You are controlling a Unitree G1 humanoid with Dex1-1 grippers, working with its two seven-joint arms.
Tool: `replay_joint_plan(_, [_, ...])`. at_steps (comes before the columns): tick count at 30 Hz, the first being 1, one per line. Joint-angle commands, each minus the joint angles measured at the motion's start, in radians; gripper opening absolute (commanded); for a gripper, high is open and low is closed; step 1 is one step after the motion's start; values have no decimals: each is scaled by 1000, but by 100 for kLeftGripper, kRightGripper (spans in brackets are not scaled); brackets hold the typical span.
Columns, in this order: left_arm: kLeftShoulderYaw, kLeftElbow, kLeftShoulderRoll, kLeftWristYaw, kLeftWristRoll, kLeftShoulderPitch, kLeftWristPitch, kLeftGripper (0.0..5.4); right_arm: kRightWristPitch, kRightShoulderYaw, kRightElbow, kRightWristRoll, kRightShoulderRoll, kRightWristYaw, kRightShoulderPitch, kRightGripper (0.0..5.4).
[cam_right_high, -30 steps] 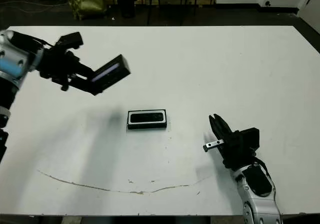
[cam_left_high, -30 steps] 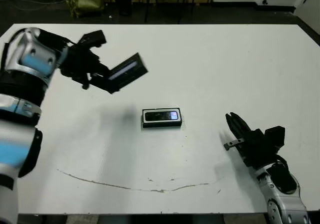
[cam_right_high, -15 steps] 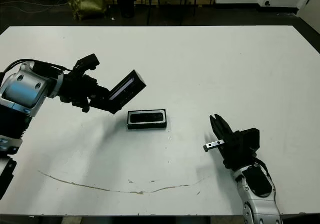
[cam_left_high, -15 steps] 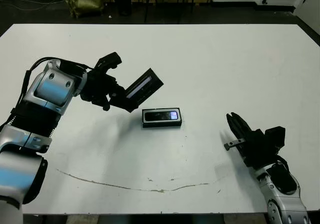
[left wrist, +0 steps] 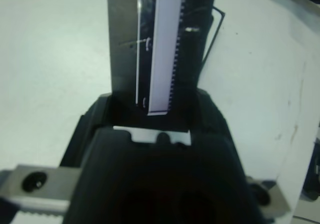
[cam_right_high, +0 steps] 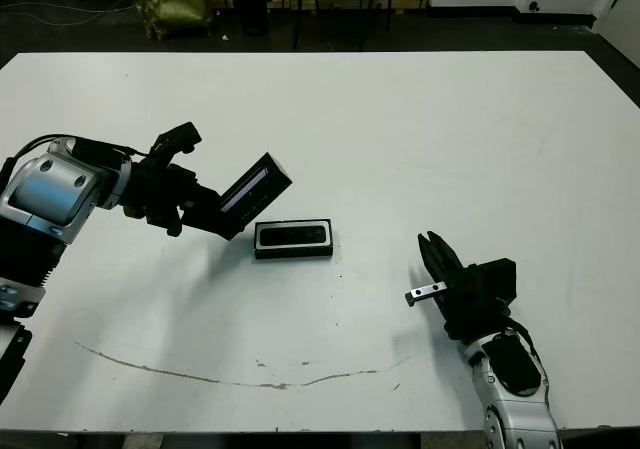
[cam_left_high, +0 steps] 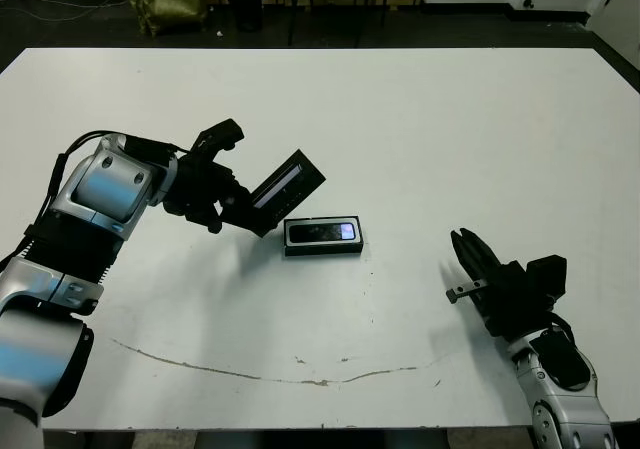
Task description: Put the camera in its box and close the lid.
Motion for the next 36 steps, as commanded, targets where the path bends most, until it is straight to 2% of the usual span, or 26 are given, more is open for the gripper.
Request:
replay_joint_plan(1, [-14,36,1,-21,-13,-2,-19,221,-4,-3,20,6,4,6,9,0])
replay_joint_plan(15, [-55,53,-33,-28,-16,-15,-79,221,1,-1,10,2,10,-1,12,0])
replay_joint_plan(18, [-62,58,-45,-26,-17,-20,-66,221,-21,-2,27,9,9,15,8,0])
replay_joint_plan(36, [-94,83,-64,-27,8,-27,-122,221,-2,3,-14,-20,8,-13,16,0])
